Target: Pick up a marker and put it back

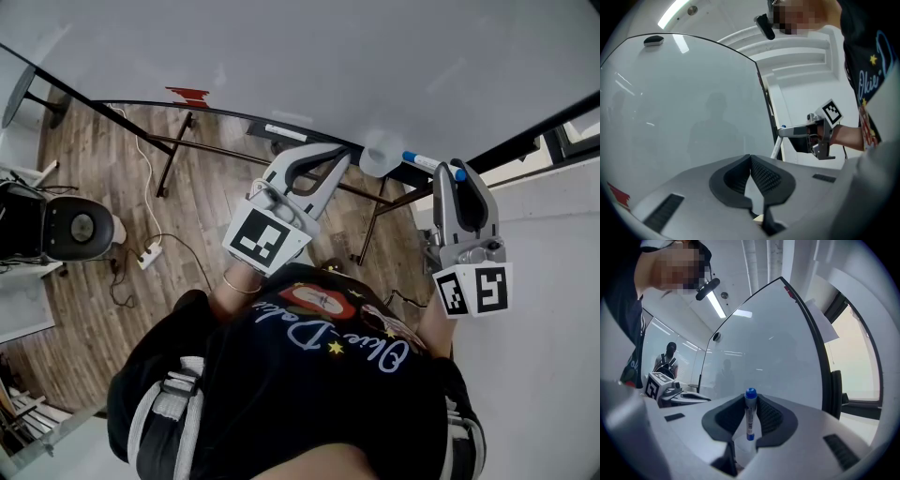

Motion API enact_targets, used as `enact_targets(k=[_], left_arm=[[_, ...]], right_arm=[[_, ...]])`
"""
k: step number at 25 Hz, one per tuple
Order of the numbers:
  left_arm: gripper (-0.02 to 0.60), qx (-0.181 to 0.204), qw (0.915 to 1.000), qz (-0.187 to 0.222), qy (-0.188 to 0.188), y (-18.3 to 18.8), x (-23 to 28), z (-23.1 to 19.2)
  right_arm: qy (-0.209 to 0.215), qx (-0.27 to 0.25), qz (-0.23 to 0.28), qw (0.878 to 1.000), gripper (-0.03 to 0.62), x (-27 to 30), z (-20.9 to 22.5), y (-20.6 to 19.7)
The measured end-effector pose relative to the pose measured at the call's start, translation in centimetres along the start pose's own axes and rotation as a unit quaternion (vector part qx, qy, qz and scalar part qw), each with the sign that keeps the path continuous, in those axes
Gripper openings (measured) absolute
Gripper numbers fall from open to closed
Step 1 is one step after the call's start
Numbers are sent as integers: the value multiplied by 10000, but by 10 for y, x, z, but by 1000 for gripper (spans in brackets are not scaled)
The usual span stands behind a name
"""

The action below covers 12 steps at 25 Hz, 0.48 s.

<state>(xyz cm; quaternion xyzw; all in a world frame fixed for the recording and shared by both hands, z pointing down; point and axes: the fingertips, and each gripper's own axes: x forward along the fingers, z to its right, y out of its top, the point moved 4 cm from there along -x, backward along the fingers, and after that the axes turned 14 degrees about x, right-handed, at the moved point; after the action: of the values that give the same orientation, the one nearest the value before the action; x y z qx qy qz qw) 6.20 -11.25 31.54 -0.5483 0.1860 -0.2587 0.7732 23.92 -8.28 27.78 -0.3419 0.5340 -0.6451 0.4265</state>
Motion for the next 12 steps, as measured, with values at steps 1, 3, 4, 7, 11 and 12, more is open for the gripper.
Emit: enact_targets(k=[1,3,4,7,11,12], left_arm=[[3,0,10000,-1,10,0,-1,0],[3,0,10000,-19,25,0,-2,-1],[3,-6,10000,-28,35,0,-3,-1],[3,-27,10000,-27,60,1,-5,-2],[3,-19,10000,-18,45,1,-7,-2],[3,-16,10000,-19,38,1,-7,-2]], right_arm=[[6,2,4,10000,75,0,-1,0],[15,1,6,10000,75,0,-2,0],[20,1,7,10000,75,0,-2,1],[30,-8,12,10000,75,0,-4,1],[13,-21,14,10000,75,0,-7,1],[10,-22,13,10000,75,-1,-7,1]])
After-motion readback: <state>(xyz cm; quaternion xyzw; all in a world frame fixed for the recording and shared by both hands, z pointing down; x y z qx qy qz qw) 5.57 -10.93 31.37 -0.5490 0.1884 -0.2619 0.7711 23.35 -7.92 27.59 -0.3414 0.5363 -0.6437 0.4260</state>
